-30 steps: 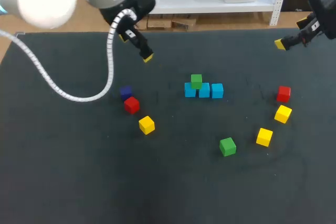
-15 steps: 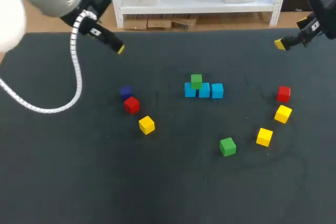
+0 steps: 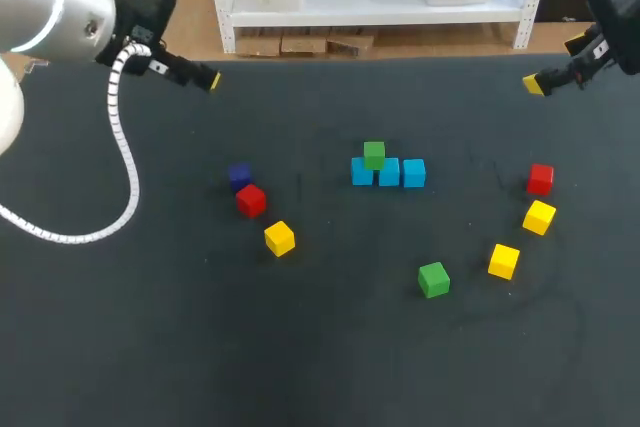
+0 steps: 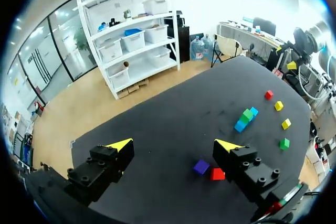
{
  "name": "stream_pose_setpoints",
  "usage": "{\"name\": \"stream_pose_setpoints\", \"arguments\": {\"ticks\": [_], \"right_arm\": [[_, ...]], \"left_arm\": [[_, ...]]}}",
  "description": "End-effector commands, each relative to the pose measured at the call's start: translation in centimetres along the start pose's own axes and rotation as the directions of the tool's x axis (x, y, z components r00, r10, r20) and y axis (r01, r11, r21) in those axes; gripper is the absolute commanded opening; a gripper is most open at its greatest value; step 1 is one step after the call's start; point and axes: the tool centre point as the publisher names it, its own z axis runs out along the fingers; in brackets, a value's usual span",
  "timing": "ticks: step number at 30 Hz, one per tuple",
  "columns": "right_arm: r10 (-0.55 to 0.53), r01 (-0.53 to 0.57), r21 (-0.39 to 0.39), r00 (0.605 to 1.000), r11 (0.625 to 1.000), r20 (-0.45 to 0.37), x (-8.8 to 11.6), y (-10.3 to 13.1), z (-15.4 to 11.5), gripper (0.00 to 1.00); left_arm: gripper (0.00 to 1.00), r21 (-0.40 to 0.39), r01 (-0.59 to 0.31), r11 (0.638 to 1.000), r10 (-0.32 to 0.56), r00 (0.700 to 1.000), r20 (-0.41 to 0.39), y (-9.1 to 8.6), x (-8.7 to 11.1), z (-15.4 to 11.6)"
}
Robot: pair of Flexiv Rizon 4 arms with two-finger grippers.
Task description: Place the blue cubes, place green cubes on the blue cubes, place the yellow cubes on the green cubes, then place the red cubes on the yellow cubes, and place purple cube on the red cubes.
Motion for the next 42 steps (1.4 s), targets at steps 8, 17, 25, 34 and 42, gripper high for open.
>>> {"name": "stream_pose_setpoints", "arguments": {"ticks": [8,17,25,34,42], "right_arm": [[0.000,0.000,-0.002,1.000,1.000,-0.001,0.0,0.0,0.0,1.00],[0.000,0.000,-0.002,1.000,1.000,-0.001,0.0,0.0,0.0,1.00],[-0.042,0.037,-0.079,0.997,0.996,-0.070,0.2,1.4,1.2,1.00],[-0.299,0.266,-0.205,0.942,0.942,-0.150,0.3,6.7,-0.2,1.00],[-0.523,0.471,-0.262,0.832,0.842,-0.185,1.9,13.0,-0.1,1.00]], "left_arm": [[1.00,0.006,0.000,1.000,0.000,1.000,0.020,-0.1,0.3,-0.4],[1.00,0.006,0.000,1.000,0.000,1.000,0.020,-0.1,0.3,-0.4],[1.00,0.006,0.000,1.000,0.000,1.000,0.020,-0.1,0.3,-0.4],[1.00,0.006,0.000,1.000,0.000,1.000,0.020,-0.1,0.3,-0.4],[1.00,0.006,0.000,1.000,0.000,1.000,0.020,-0.1,0.3,-0.4]]}}
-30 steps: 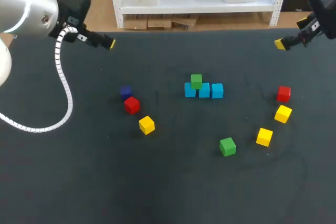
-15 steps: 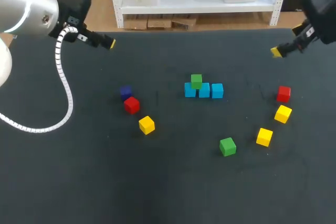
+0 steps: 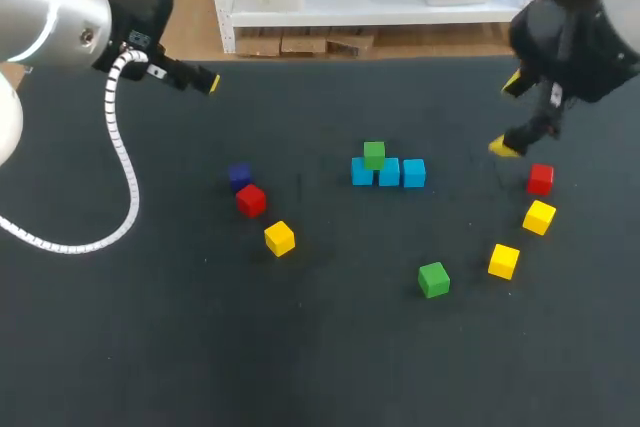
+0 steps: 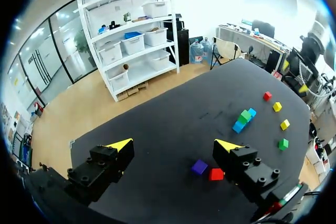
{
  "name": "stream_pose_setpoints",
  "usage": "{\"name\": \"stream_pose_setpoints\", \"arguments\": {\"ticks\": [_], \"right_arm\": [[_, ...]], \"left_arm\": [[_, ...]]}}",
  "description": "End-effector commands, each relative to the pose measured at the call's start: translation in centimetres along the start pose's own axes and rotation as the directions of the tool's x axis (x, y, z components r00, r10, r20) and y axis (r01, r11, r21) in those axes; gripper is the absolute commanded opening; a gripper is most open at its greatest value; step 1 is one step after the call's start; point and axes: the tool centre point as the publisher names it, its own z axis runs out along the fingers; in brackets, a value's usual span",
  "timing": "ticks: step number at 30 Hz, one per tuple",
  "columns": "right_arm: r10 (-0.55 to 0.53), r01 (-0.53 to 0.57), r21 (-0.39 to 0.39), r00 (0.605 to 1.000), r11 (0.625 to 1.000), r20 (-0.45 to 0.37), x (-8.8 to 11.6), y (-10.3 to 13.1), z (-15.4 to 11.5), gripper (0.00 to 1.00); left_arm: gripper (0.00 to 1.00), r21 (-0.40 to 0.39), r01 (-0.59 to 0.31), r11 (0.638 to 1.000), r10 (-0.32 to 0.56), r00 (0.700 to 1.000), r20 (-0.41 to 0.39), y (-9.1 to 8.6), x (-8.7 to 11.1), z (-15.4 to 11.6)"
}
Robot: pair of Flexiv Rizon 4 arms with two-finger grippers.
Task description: Place the blue cubes, place green cubes on the blue cubes, place the yellow cubes on the green cubes, then place the red cubes on the yellow cubes, and place purple cube on the red cubes.
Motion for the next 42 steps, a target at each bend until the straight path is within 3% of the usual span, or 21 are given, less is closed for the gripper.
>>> {"name": "stream_pose_setpoints", "arguments": {"ticks": [1,7,17,22,27,31,42], "right_arm": [[-0.089,0.090,0.010,0.995,0.996,-0.052,-1.2,3.0,0.6,1.00],[-0.236,0.229,-0.064,0.964,0.971,-0.122,-2.3,7.4,3.8,1.00],[-0.295,0.260,-0.220,0.945,0.940,-0.141,-1.2,11.5,6.9,1.00],[-0.343,0.296,-0.281,0.929,0.913,-0.138,0.4,12.5,8.9,1.00],[-0.470,0.399,-0.344,0.870,0.850,-0.151,1.7,13.6,10.9,1.00],[-0.512,0.428,-0.382,0.846,0.819,-0.149,2.1,14.1,12.0,1.00],[-0.540,0.438,-0.408,0.823,0.801,-0.177,2.6,14.2,14.5,1.00]], "left_arm": [[1.00,0.005,-0.002,1.000,0.002,1.000,0.002,0.1,0.0,0.0],[1.00,0.005,-0.002,1.000,0.002,1.000,0.002,0.1,0.0,0.0],[1.00,0.005,-0.002,1.000,0.002,1.000,0.002,0.1,0.0,0.0],[1.00,0.005,-0.002,1.000,0.002,1.000,0.002,0.1,0.0,0.0],[1.00,0.005,-0.002,1.000,0.002,1.000,0.002,0.1,0.0,0.0],[1.00,0.005,-0.002,1.000,0.002,1.000,0.002,0.1,0.0,0.0],[1.00,0.005,-0.002,1.000,0.002,1.000,0.002,0.1,0.0,0.0]]}}
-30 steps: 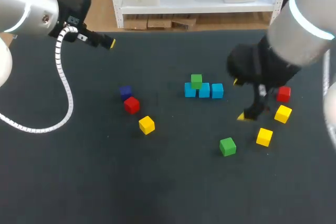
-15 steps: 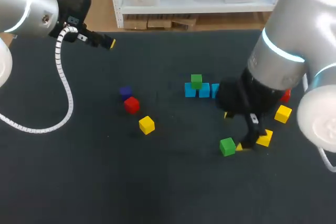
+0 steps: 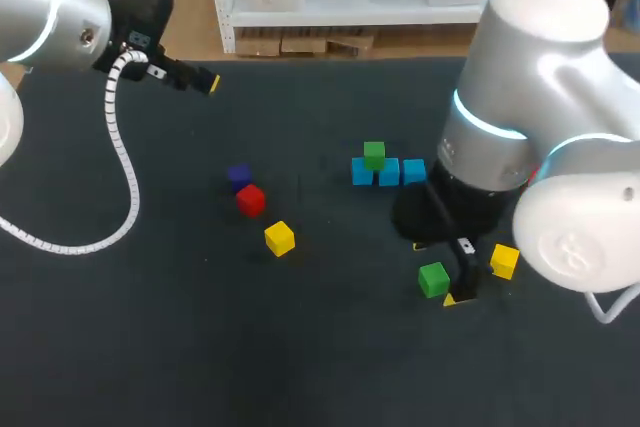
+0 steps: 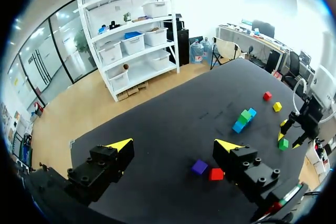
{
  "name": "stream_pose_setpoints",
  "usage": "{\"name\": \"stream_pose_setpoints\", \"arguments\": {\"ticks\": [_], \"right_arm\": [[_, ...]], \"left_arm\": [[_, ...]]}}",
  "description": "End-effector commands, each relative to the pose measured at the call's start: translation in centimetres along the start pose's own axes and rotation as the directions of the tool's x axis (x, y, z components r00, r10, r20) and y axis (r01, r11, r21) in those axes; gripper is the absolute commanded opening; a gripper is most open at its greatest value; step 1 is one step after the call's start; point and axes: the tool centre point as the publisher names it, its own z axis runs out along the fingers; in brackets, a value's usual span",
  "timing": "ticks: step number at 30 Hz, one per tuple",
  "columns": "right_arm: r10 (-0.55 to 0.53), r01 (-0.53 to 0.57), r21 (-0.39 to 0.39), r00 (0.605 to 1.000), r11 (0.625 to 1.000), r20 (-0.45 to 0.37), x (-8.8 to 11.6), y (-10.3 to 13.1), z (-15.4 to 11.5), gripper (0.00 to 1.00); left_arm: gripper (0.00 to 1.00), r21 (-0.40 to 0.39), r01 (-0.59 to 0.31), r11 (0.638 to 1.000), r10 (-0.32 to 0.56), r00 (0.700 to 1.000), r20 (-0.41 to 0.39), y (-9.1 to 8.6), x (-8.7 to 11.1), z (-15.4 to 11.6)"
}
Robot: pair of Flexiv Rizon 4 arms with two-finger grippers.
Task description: Place the blue cubes, place green cubes on the blue cubes, place the yellow cubes on the green cubes, then place the red cubes on the yellow cubes, and place purple cube on the red cubes.
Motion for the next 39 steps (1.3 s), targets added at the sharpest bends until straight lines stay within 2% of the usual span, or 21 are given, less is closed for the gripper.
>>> {"name": "stream_pose_setpoints", "arguments": {"ticks": [1,2,3,5,6,7,8,9,18,26,32,39], "right_arm": [[-0.007,0.007,-0.021,1.000,1.000,-0.027,-0.1,-0.6,1.1,1.00],[-0.009,0.008,-0.023,0.999,1.000,-0.033,0.0,-0.6,1.3,1.00],[-0.009,0.008,-0.024,0.999,1.000,-0.040,0.0,-0.6,1.4,0.91],[-0.005,0.004,-0.018,0.999,1.000,-0.053,0.2,-0.6,1.5,0.47],[-0.005,0.005,-0.015,0.998,1.000,-0.056,0.2,-0.7,1.6,0.39],[-0.004,0.003,-0.010,0.998,1.000,-0.062,0.2,-0.7,1.6,0.20],[-0.001,0.000,-0.006,0.998,1.000,-0.069,0.2,-0.7,1.6,0.06],[0.001,-0.002,-0.002,0.997,1.000,-0.082,0.3,-0.8,1.7,0.00],[0.025,-0.023,0.013,0.990,1.000,-0.141,0.6,-0.9,1.6,0.00],[0.111,-0.113,-0.004,0.982,0.994,-0.152,0.9,-2.2,-1.7,0.00],[0.207,-0.210,-0.013,0.970,0.978,-0.130,1.4,-3.9,-4.1,0.00],[0.227,-0.225,0.027,0.969,0.974,-0.099,2.1,-6.8,-5.7,0.00]], "left_arm": [[1.00,0.005,-0.002,1.000,0.002,1.000,0.002,0.1,0.0,0.0],[1.00,0.005,-0.002,1.000,0.002,1.000,0.002,0.1,0.0,0.0],[1.00,0.005,-0.002,1.000,0.002,1.000,0.002,0.1,0.0,0.0],[1.00,0.005,-0.002,1.000,0.002,1.000,0.002,0.1,0.0,0.0],[1.00,0.005,-0.002,1.000,0.002,1.000,0.002,0.1,0.0,0.0],[1.00,0.005,-0.002,1.000,0.002,1.000,0.002,0.1,0.0,0.0],[1.00,0.005,-0.002,1.000,0.002,1.000,0.002,0.1,0.0,0.0],[1.00,0.005,-0.002,1.000,0.002,1.000,0.002,0.1,0.0,0.0],[1.00,0.005,-0.002,1.000,0.002,1.000,0.002,0.1,0.0,0.0],[1.00,0.005,-0.002,1.000,0.002,1.000,0.002,0.1,0.0,0.0],[1.00,0.005,-0.002,1.000,0.002,1.000,0.002,0.1,0.0,0.0],[1.00,0.005,-0.002,1.000,0.002,1.000,0.002,0.1,0.0,0.0]]}}
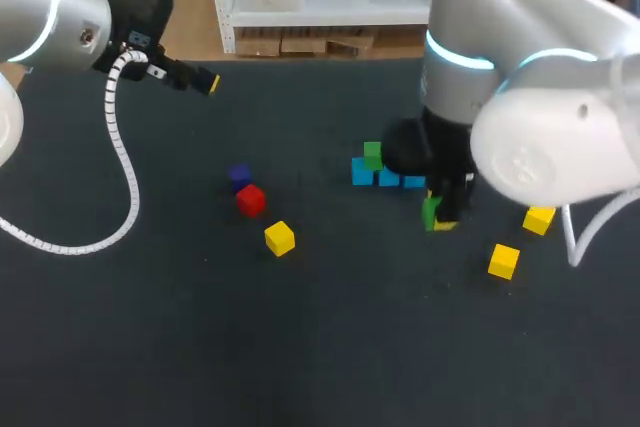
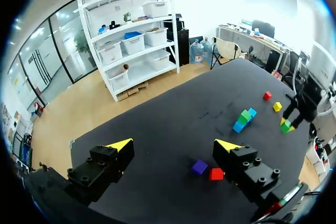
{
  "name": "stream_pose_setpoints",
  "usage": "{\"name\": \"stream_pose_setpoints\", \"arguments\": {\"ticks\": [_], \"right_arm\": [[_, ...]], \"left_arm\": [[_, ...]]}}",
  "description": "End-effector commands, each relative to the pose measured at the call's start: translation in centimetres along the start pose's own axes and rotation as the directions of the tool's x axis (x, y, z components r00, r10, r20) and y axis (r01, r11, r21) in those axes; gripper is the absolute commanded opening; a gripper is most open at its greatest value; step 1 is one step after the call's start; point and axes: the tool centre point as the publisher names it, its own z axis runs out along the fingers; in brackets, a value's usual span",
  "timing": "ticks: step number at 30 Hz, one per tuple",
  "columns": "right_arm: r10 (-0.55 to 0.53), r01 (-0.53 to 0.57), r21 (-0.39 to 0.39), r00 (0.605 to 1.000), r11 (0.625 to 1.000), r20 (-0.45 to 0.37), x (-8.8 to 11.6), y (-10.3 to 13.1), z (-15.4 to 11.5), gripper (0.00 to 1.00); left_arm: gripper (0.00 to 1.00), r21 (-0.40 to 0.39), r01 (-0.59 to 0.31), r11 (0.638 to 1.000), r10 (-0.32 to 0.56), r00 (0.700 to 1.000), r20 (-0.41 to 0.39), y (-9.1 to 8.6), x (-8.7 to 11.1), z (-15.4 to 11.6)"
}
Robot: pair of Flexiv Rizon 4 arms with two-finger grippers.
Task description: Place the blue cubes, place green cubes on the blue cubes, place the yellow cubes on the green cubes, then place the red cubes on the yellow cubes, and place purple cube on the red cubes.
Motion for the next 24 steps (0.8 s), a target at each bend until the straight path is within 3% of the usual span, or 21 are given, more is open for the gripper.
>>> {"name": "stream_pose_setpoints", "arguments": {"ticks": [1,10,24], "right_arm": [[-0.001,0.001,-0.002,1.000,1.000,0.005,0.1,-1.9,-0.3,0.00],[0.020,-0.020,0.006,1.000,1.000,0.009,-0.7,-6.6,0.5,0.00],[-0.005,0.005,0.003,1.000,1.000,-0.009,-1.8,-10.2,1.6,0.00]], "left_arm": [[1.00,0.005,-0.002,1.000,0.002,1.000,0.002,0.1,0.0,0.0],[1.00,0.005,-0.002,1.000,0.002,1.000,0.002,0.1,0.0,0.0],[1.00,0.005,-0.002,1.000,0.002,1.000,0.002,0.1,0.0,0.0]]}}
